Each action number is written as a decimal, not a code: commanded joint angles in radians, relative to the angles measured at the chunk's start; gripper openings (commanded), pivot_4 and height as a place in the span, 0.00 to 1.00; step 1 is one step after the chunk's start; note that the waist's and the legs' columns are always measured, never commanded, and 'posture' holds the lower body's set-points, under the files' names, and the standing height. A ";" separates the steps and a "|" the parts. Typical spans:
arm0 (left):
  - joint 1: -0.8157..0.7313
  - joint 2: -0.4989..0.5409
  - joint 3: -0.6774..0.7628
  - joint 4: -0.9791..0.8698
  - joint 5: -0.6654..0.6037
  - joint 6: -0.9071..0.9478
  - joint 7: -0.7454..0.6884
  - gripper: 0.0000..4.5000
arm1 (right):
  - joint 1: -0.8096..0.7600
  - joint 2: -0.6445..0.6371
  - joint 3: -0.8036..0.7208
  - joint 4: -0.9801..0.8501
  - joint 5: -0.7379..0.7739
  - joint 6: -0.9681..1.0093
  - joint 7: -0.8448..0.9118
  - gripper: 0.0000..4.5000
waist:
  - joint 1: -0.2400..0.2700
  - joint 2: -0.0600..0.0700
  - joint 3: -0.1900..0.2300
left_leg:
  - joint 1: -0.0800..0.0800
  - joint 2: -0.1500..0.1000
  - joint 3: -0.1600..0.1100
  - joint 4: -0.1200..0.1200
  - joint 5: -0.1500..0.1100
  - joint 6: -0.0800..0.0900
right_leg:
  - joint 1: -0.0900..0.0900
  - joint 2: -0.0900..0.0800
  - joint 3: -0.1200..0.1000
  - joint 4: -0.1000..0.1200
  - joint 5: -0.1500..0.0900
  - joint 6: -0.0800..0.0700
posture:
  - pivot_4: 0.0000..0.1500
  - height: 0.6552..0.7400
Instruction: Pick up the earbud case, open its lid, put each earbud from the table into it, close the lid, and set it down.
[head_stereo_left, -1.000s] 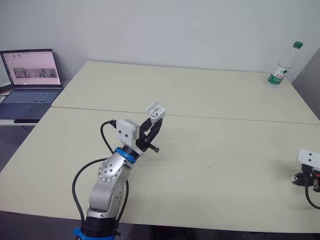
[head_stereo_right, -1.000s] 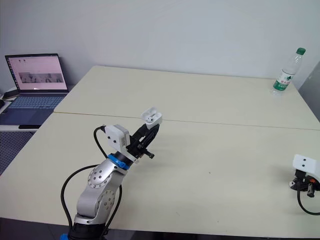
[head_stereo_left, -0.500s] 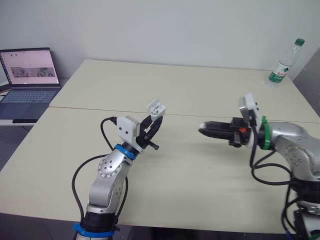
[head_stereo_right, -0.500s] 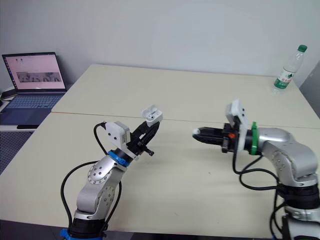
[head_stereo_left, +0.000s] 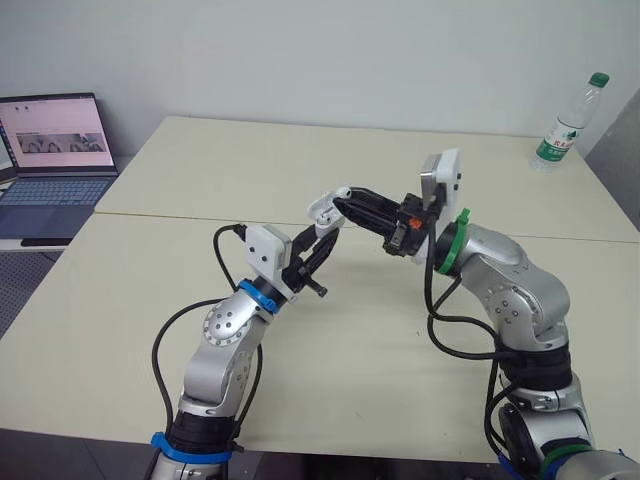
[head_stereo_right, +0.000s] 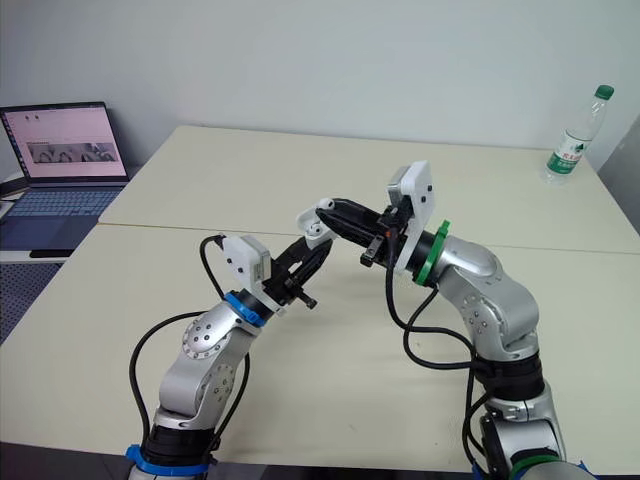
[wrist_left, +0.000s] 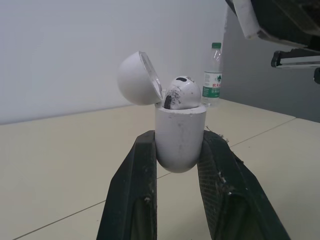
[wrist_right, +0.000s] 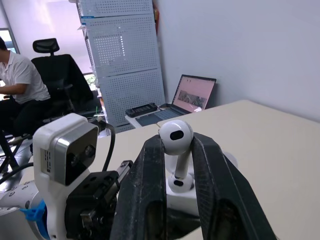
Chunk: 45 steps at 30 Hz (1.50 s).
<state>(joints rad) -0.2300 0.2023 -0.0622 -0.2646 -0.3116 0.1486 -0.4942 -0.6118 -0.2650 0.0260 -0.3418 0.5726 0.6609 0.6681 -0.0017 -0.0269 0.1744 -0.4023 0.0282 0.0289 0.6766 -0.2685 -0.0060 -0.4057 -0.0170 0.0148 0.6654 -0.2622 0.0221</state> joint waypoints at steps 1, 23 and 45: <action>-0.021 -0.004 -0.008 -0.045 -0.022 0.003 -0.012 0.16 | -0.033 0.009 0.009 0.025 -0.020 -0.054 -0.010 0.08 | 0.000 0.000 0.000 | 0.000 0.000 0.000 0.000 0.000 0.000 | 0.000 0.000 0.000 0.000 0.000 0.000 | 1.00 1.00; -0.033 -0.005 -0.009 -0.099 -0.081 0.051 -0.025 0.16 | -0.031 -0.013 0.015 0.127 -0.038 -0.101 0.002 0.08 | 0.000 0.000 0.000 | 0.000 0.000 0.000 0.000 0.000 0.000 | 0.000 0.000 0.000 0.000 0.000 0.000 | 1.00 1.00; -0.041 -0.003 -0.003 -0.105 -0.097 0.058 -0.021 0.16 | -0.012 -0.031 0.024 0.136 -0.048 -0.102 0.010 0.08 | 0.000 0.000 0.000 | 0.000 0.000 0.000 0.000 0.000 0.000 | 0.000 0.000 0.000 0.000 0.000 0.000 | 1.00 1.00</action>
<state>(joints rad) -0.2484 0.2013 -0.0741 -0.3125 -0.3933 0.2197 -0.5142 -0.6250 -0.2885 0.0544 -0.1982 0.5288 0.5723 0.6729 -0.0021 -0.0268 0.1744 -0.4023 0.0284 0.0293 0.6764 -0.2685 -0.0059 -0.4057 -0.0169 0.0152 0.6652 -0.2621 0.0219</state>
